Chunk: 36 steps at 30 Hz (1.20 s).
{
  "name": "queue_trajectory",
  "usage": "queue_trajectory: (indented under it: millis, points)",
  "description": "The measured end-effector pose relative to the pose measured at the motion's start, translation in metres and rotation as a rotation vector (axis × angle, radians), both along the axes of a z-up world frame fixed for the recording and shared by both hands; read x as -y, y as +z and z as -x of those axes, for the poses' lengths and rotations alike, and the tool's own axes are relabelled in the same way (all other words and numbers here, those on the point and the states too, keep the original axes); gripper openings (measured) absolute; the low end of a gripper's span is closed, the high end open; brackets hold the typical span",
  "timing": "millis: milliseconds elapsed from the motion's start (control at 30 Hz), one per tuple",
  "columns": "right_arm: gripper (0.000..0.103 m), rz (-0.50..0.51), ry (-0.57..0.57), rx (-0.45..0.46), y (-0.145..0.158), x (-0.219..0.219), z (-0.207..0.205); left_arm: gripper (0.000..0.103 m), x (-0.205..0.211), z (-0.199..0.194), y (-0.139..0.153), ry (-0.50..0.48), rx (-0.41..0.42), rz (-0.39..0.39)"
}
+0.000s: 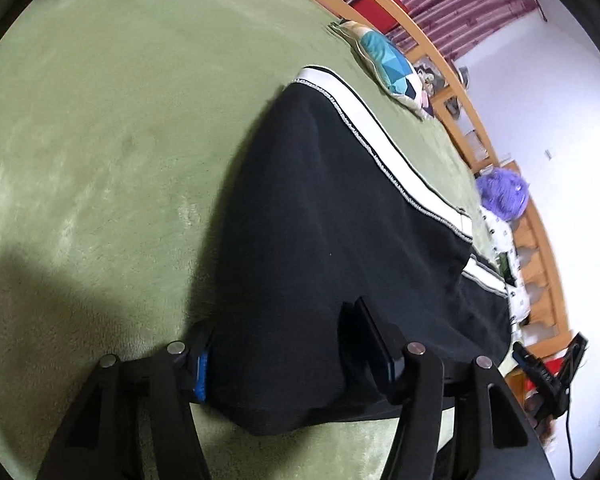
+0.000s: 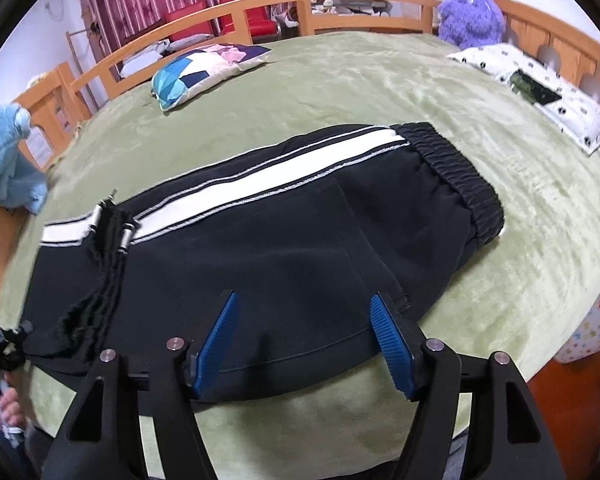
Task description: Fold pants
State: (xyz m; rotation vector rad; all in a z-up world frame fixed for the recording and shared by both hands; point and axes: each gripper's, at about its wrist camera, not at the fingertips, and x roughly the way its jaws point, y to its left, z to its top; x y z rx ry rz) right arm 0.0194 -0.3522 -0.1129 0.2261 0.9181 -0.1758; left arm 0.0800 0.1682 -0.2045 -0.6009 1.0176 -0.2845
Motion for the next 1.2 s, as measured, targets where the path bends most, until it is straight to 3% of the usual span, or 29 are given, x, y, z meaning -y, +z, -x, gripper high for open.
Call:
queue_trajectory:
  millis: [133, 200, 233, 267, 400, 467, 567, 700, 933, 1067, 1200]
  points:
    - [0.067, -0.013, 0.039, -0.036, -0.011, -0.001, -0.006, 0.056, -0.001, 0.000, 0.001, 0.028, 0.003, 0.002]
    - [0.067, 0.009, 0.033, -0.056, -0.016, 0.000, -0.010, 0.049, 0.003, -0.001, 0.005, 0.040, -0.010, -0.060]
    - [0.067, 0.030, 0.022, -0.059, -0.018, 0.001, -0.011, 0.040, 0.002, 0.000, 0.005, 0.048, -0.013, -0.070]
    - [0.067, 0.048, 0.014, -0.059, -0.020, 0.002, -0.012, 0.033, 0.000, 0.001, 0.007, 0.055, -0.017, -0.062]
    - [0.067, 0.028, 0.080, -0.131, -0.049, 0.001, -0.022, 0.024, -0.011, 0.004, 0.018, 0.096, -0.021, -0.004]
    - [0.067, 0.035, 0.113, -0.162, -0.068, -0.001, -0.025, 0.021, -0.003, 0.005, 0.033, 0.088, -0.008, -0.053]
    - [0.067, 0.018, 0.140, -0.117, -0.064, 0.003, -0.021, 0.020, 0.020, 0.008, 0.066, 0.056, 0.041, -0.191]
    - [0.067, -0.102, 0.134, -0.060, -0.047, 0.030, -0.013, 0.020, 0.063, 0.007, 0.118, 0.006, 0.088, -0.391]
    - [0.067, -0.140, 0.123, 0.017, -0.019, 0.078, -0.003, 0.020, 0.178, 0.001, 0.211, -0.143, 0.210, -0.629]
    - [0.067, -0.146, 0.081, 0.036, -0.009, 0.114, 0.002, 0.020, 0.258, 0.000, 0.249, -0.248, 0.273, -0.709]
    - [0.067, -0.160, 0.028, 0.034, -0.001, 0.153, 0.015, 0.020, 0.359, 0.004, 0.262, -0.409, 0.316, -0.701]
